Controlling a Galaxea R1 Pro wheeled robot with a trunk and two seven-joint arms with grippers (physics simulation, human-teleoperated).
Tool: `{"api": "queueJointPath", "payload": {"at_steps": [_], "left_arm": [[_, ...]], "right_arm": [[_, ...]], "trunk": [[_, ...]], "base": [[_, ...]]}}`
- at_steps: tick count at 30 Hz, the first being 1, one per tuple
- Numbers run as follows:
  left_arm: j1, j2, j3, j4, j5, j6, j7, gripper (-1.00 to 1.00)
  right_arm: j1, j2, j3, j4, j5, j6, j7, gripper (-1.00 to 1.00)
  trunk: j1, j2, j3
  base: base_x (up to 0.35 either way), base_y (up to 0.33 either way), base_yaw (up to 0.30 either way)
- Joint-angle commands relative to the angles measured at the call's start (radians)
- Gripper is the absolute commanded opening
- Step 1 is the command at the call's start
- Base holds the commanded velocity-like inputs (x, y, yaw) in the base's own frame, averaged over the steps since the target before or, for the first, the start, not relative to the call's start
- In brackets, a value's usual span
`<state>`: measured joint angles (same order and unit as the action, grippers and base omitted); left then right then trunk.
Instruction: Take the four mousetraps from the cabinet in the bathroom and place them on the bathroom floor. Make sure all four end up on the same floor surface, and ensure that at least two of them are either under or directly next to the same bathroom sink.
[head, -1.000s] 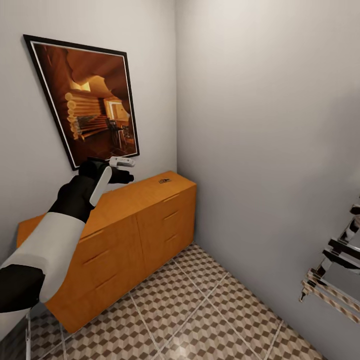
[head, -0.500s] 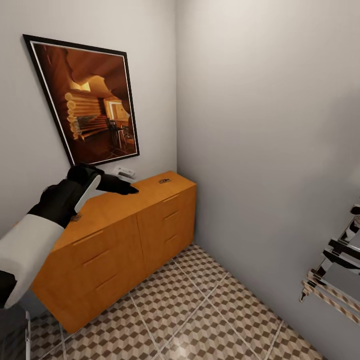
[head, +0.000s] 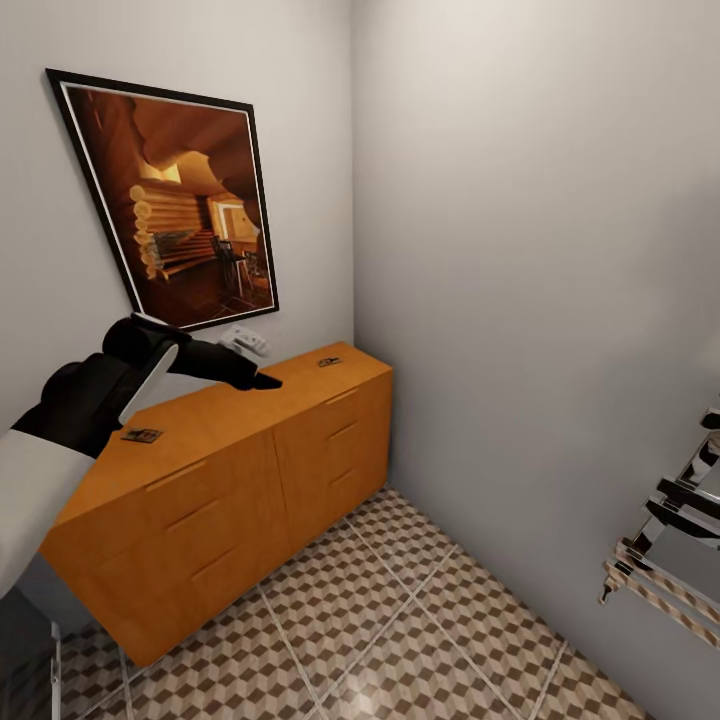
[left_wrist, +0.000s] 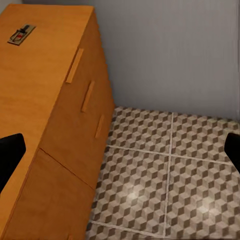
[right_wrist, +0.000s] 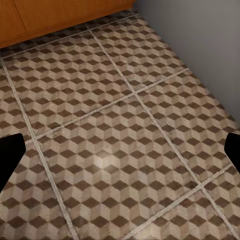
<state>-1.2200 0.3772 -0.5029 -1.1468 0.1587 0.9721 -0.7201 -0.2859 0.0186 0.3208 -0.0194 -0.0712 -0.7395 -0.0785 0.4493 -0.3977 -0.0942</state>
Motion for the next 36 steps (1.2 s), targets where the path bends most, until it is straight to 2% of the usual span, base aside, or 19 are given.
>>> {"api": "queueJointPath", "payload": {"at_steps": [1,3,5,8,9,14,15,21,25,36], "left_arm": [[-0.002,0.001,-0.003,-0.002,-0.005,0.005,-0.010,1.00],[-0.002,0.001,-0.003,-0.003,-0.021,-0.003,-0.024,1.00],[-0.002,0.002,-0.004,-0.004,-0.064,-0.030,-0.047,1.00],[-0.002,0.010,-0.005,-0.004,-0.109,-0.055,-0.080,1.00],[-0.001,0.017,-0.005,-0.003,-0.131,-0.062,-0.107,1.00],[-0.001,0.031,-0.006,-0.003,-0.191,-0.073,-0.195,1.00],[-0.001,0.033,-0.006,-0.003,-0.212,-0.075,-0.216,1.00],[-0.001,0.036,-0.007,-0.003,-0.280,-0.077,-0.248,1.00],[-0.002,0.037,-0.012,-0.001,-0.298,-0.078,-0.252,1.00],[-0.001,0.037,-0.013,-0.004,-0.305,-0.077,-0.256,1.00]], "right_arm": [[-0.001,0.001,0.009,0.001,-0.007,-0.003,-0.004,1.00],[-0.001,0.001,0.010,0.001,-0.007,-0.003,-0.004,1.00],[-0.001,0.002,0.010,0.001,-0.007,-0.003,-0.004,1.00],[-0.001,0.003,0.010,0.001,-0.007,-0.003,-0.004,1.00],[-0.001,0.003,0.010,0.001,-0.007,-0.003,-0.004,1.00],[-0.001,0.003,0.011,0.001,-0.007,-0.003,-0.004,1.00],[-0.001,0.003,0.011,0.001,-0.007,-0.003,-0.004,1.00],[-0.001,0.003,0.011,0.001,-0.007,-0.003,-0.004,1.00],[-0.001,0.003,0.011,0.001,-0.007,-0.003,-0.004,1.00],[-0.001,0.003,0.011,0.001,-0.007,-0.003,-0.004,1.00]], "trunk": [[0.001,-0.002,-0.002],[0.001,-0.002,-0.002],[0.001,-0.002,-0.002],[0.001,-0.002,-0.002],[0.001,-0.002,-0.002],[0.001,-0.002,-0.002],[0.001,-0.002,-0.002],[0.001,-0.002,-0.002],[0.001,-0.002,-0.002],[0.001,-0.002,-0.002]], "base": [[0.000,0.000,0.000],[0.000,0.000,0.000],[0.000,0.000,0.000],[0.000,0.000,0.000],[0.000,0.000,0.000],[0.000,0.000,0.000],[0.000,0.000,0.000],[0.000,0.000,0.000],[0.000,0.000,0.000],[0.019,0.000,0.000]]}}
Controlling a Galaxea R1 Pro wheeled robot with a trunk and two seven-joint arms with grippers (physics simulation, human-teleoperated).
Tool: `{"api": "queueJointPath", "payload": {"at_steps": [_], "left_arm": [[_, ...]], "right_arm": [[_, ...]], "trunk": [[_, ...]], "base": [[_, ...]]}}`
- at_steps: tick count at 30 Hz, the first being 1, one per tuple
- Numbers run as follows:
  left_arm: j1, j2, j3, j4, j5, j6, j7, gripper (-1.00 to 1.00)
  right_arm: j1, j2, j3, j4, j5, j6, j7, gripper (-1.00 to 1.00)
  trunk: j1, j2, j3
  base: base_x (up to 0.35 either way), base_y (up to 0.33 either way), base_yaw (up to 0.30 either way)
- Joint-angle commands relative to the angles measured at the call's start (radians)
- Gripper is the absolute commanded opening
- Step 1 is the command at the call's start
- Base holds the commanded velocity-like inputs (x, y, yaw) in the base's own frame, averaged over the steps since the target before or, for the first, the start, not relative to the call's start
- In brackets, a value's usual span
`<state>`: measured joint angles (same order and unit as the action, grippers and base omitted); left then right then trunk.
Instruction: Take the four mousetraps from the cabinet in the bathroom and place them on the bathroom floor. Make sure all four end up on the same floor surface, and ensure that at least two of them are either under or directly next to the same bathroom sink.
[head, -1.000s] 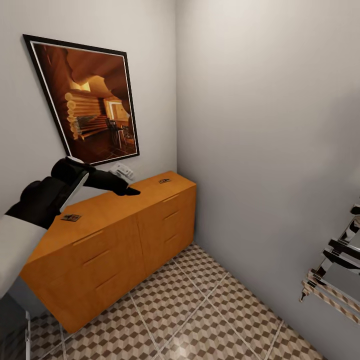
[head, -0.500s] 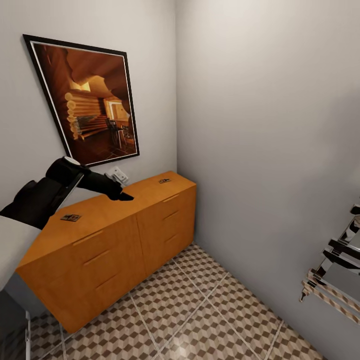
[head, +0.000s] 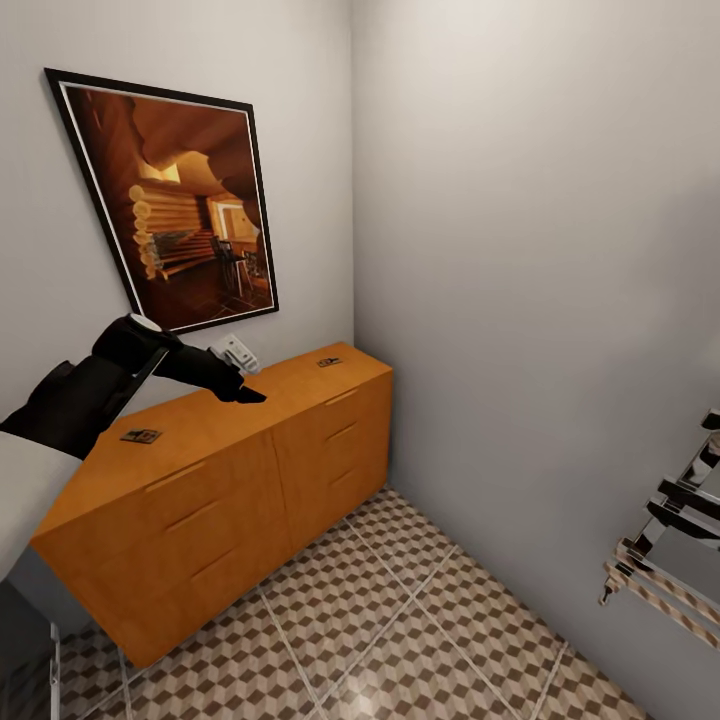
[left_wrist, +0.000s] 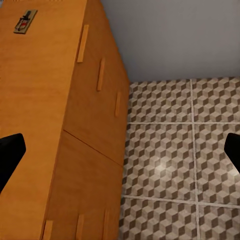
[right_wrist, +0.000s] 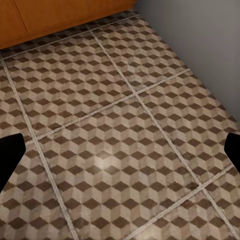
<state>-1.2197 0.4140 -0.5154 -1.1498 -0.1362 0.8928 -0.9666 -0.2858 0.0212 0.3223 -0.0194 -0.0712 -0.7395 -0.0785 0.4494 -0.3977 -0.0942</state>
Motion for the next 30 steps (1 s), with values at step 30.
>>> {"api": "queueJointPath", "payload": {"at_steps": [30], "left_arm": [[-0.002,0.043,0.015,0.007,-0.009,-0.090,-0.162,1.00]], "right_arm": [[-0.001,0.000,0.009,0.001,-0.007,-0.003,-0.004,1.00]], "trunk": [[0.001,-0.002,-0.002]], "base": [[0.001,0.000,0.000]]}}
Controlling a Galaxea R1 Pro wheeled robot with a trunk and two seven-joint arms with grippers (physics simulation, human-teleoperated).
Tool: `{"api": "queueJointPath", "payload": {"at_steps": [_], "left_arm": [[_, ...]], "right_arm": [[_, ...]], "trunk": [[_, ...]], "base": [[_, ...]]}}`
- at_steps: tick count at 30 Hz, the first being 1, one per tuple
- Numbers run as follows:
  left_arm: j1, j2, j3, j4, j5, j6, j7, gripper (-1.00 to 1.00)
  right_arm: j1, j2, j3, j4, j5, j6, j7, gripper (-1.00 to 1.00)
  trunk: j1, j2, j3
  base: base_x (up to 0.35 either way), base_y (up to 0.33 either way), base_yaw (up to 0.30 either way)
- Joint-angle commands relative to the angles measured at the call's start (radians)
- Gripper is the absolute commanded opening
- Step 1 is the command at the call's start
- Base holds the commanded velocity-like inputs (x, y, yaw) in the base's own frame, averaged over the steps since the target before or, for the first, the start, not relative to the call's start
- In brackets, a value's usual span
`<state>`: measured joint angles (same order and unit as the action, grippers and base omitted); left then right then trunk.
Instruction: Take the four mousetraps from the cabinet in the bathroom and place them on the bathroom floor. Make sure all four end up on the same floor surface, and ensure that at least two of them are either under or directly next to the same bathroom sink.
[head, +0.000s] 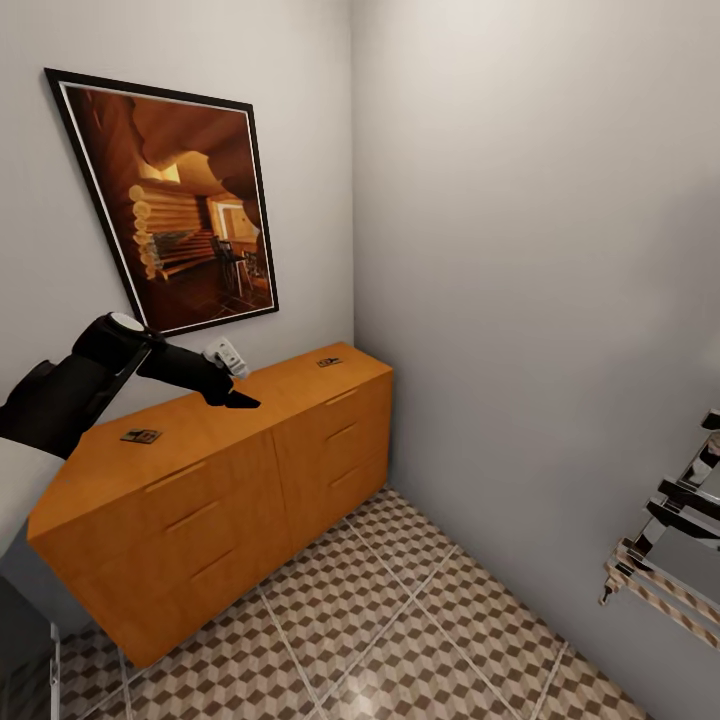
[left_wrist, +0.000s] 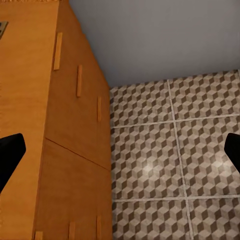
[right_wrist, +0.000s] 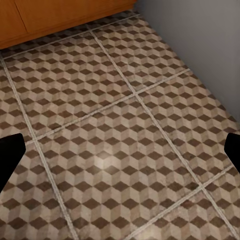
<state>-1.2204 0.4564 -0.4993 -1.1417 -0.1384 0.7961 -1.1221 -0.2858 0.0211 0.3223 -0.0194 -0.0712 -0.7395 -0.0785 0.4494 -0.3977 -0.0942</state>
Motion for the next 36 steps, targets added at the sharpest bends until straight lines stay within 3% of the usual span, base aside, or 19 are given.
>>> {"api": "queueJointPath", "payload": {"at_steps": [1,9,26,36], "left_arm": [[-0.002,0.001,-0.001,-0.001,-0.006,0.007,-0.007,1.00],[-0.001,0.000,-0.001,-0.003,-0.005,0.006,-0.008,1.00],[-0.001,-0.001,-0.003,-0.003,-0.004,0.005,-0.008,1.00],[-0.001,-0.001,-0.004,-0.001,-0.004,0.005,-0.007,1.00]], "right_arm": [[-0.001,0.000,0.009,0.001,-0.007,-0.003,-0.004,1.00],[-0.001,0.000,0.009,0.001,-0.007,-0.003,-0.004,1.00],[-0.001,0.000,0.009,0.001,-0.007,-0.003,-0.004,1.00],[-0.001,0.001,0.009,0.001,-0.007,-0.003,-0.004,1.00]], "trunk": [[0.001,-0.002,-0.002],[0.001,-0.002,-0.002],[0.001,-0.002,-0.002],[0.001,-0.002,-0.002]], "base": [[0.000,0.000,0.000],[0.027,0.000,0.000],[0.203,0.000,0.000],[0.055,0.000,0.000]]}}
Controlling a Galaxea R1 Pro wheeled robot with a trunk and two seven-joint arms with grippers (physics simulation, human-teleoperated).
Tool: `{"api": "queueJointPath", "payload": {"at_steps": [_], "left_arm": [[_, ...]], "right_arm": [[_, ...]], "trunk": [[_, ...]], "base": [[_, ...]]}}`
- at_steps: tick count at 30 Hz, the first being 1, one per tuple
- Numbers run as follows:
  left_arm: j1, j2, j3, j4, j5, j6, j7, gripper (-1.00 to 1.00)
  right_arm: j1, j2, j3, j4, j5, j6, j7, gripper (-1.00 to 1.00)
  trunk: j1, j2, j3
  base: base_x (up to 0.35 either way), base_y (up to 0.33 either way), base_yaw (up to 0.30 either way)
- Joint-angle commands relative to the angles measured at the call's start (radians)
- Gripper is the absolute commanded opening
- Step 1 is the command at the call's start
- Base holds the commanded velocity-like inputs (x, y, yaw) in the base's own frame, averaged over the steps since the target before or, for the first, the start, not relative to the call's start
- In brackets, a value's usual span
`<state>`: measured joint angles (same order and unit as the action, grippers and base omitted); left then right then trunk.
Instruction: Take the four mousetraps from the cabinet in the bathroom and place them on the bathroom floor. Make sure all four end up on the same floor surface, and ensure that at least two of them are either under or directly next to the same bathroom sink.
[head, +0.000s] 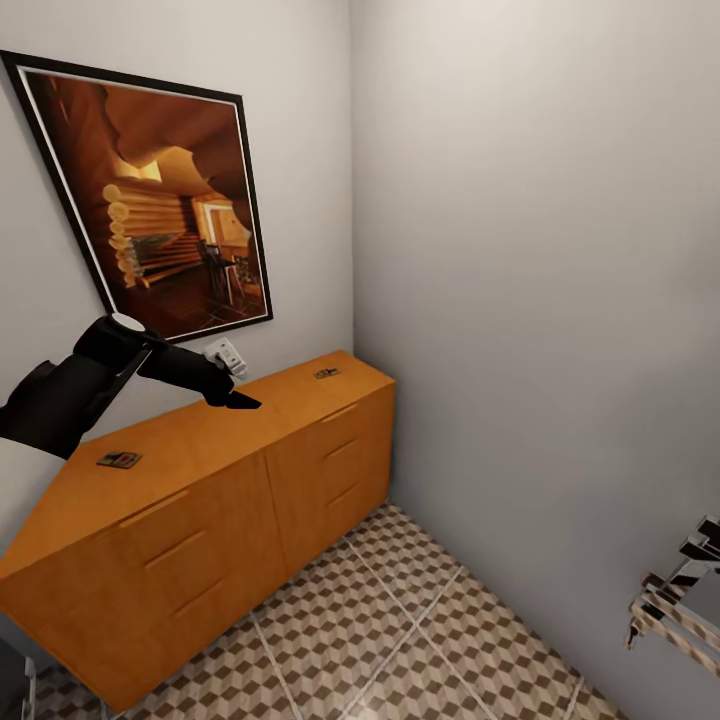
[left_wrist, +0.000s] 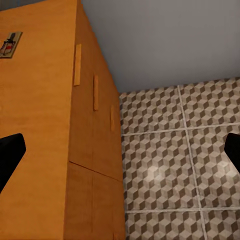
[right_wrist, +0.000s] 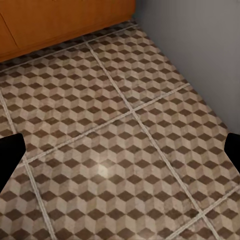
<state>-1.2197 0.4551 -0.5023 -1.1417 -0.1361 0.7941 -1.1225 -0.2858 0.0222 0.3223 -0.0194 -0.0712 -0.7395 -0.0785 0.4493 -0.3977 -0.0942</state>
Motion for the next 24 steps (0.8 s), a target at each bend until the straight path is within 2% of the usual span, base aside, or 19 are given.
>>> {"api": "queueJointPath", "payload": {"at_steps": [1,24], "left_arm": [[-0.002,0.000,-0.001,-0.001,-0.007,0.007,-0.007,1.00],[-0.001,0.002,-0.002,0.003,-0.005,0.007,-0.009,1.00]], "right_arm": [[-0.001,0.001,0.009,0.001,-0.007,-0.003,-0.004,1.00],[-0.001,0.000,0.009,0.001,-0.007,-0.003,-0.004,1.00]], "trunk": [[0.001,-0.002,-0.002],[0.001,-0.002,-0.002]], "base": [[0.003,0.000,0.000],[0.000,0.000,0.000]]}}
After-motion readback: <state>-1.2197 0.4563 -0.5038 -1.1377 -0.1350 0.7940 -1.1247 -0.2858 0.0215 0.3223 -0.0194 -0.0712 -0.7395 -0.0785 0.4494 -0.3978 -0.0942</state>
